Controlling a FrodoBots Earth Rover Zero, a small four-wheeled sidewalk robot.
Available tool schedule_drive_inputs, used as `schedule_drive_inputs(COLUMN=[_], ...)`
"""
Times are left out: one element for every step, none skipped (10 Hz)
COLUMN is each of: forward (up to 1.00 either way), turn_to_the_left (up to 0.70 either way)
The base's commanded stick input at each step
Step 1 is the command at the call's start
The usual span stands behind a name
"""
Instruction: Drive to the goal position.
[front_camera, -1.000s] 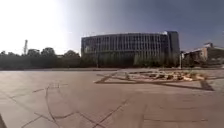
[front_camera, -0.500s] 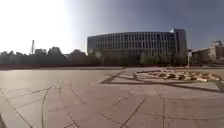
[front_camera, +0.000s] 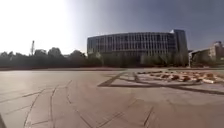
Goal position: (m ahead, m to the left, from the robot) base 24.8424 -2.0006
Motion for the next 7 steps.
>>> schedule_drive_inputs(forward=[0.7,0.7,0.7,0.7,0.7,0.7,0.7], turn_to_the_left=[0.0,0.0,0.0,-0.01,-0.02,-0.03,-0.04])
